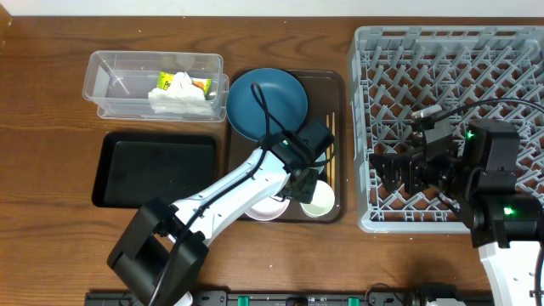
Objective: Sort waste into correct bins and load items into the dishwasher rack
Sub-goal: 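Move left gripper to the white cup and grasp it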
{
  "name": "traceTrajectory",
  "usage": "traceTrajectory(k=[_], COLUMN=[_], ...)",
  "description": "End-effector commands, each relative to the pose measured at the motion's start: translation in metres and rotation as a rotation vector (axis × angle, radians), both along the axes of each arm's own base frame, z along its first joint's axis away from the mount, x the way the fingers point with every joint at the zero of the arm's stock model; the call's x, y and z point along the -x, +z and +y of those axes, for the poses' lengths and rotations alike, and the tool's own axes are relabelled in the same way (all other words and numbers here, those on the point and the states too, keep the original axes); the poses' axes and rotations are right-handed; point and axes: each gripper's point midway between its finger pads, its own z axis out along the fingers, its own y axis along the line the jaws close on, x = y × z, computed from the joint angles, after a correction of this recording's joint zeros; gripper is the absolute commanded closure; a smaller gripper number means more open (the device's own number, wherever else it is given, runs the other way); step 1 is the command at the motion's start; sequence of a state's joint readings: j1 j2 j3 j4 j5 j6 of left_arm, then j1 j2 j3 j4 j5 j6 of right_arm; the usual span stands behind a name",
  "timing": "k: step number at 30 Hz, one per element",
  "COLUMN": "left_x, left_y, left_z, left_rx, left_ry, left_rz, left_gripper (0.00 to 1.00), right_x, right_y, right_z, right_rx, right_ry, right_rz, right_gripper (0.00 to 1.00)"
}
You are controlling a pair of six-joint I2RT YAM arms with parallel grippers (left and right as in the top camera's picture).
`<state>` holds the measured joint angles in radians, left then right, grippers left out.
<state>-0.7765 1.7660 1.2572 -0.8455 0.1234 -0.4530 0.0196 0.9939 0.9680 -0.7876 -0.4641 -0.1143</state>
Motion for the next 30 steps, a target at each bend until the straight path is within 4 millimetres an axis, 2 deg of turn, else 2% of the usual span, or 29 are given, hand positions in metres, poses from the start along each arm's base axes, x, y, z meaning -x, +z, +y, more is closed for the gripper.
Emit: traceTrajectory(k=[1, 6, 10, 17, 21, 23, 26, 30], left_x=[-0.001, 0.000, 0.004, 0.015, 0.016, 0.013, 0.000, -0.025], left_y=[-0.004, -0.003, -0.001, 0.010, 0.037, 0.054, 0.084, 0.116], left_z=[0.003, -0.002, -0.011, -0.024, -0.035, -0.034, -0.023, 0.004], left_rx=[-0.019, 0.006, 0.055, 0.150, 0.291, 0.363, 0.485, 0.643], left_ry=[0.021, 0.037, 0.029, 0.012, -0.018, -0.014, 0.014, 0.071], left_rz=[-0.005, 0.005, 0.034, 0.097, 0.123, 0.121, 0.110, 0.089], left_gripper=[0.57, 0.80, 0.93, 0.94, 0.94, 0.94, 0.94, 0.94], right_x=[0.000, 0.000, 0.000, 0.000, 0.000, 0.002, 0.004, -0.001], right_y=[0.008, 0.008, 0.008, 0.008, 0.008, 0.010, 0.014, 0.022], right_z=[0.005, 0.005, 0.005, 0.005, 0.006, 0.009, 0.016, 0.031], right_rx=[-0.010, -0.010, -0.010, -0.020, -0.048, -0.063, -0.101, -0.212], right_ry=[0.022, 0.022, 0.022, 0.013, -0.008, 0.002, 0.038, 0.072], right_rz=[-0.019, -0.019, -0.018, -0.010, 0.008, 0.010, 0.007, 0.013], right_gripper=[0.01, 0.01, 0.01, 0.01, 0.01, 0.01, 0.01, 0.01])
